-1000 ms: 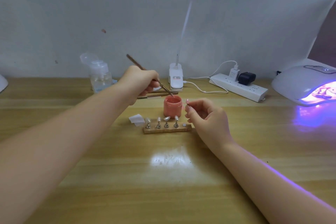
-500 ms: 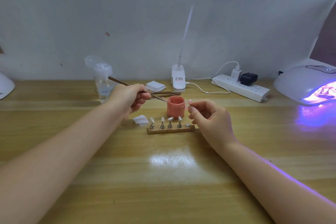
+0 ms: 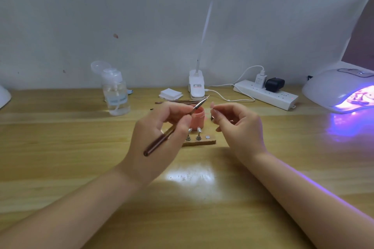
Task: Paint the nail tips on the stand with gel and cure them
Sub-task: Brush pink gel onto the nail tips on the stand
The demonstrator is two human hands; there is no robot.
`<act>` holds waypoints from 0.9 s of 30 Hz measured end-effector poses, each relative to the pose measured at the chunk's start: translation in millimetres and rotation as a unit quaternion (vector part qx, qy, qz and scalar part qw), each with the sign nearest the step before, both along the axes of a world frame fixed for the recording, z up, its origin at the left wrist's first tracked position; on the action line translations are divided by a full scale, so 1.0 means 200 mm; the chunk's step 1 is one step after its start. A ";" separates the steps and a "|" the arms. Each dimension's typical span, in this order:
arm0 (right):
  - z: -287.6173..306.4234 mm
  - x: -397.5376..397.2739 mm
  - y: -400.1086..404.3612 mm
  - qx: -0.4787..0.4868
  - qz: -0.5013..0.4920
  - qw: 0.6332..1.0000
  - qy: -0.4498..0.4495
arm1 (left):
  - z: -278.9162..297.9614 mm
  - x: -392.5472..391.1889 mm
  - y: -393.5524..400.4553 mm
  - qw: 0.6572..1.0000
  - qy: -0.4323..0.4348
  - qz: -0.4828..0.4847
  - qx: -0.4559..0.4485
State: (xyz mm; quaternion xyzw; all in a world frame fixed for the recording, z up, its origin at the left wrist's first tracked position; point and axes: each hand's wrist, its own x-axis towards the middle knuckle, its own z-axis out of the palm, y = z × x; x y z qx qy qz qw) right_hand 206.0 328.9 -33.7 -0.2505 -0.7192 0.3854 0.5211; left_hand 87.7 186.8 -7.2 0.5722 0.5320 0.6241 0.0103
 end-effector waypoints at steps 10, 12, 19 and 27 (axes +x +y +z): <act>0.01 0.00 0.00 0.007 0.028 0.999 0.018 | -0.06 0.01 0.00 0.990 0.132 0.042 0.038; 0.01 0.00 0.00 0.007 0.030 0.999 0.020 | -0.06 0.01 0.00 0.990 0.133 0.038 0.038; 0.02 -0.01 -0.01 0.007 0.038 0.999 0.021 | -0.08 0.01 0.00 0.994 0.108 0.020 0.015; 0.02 0.00 -0.01 0.000 0.045 0.999 0.021 | -0.07 0.02 -0.01 0.997 0.069 0.039 0.002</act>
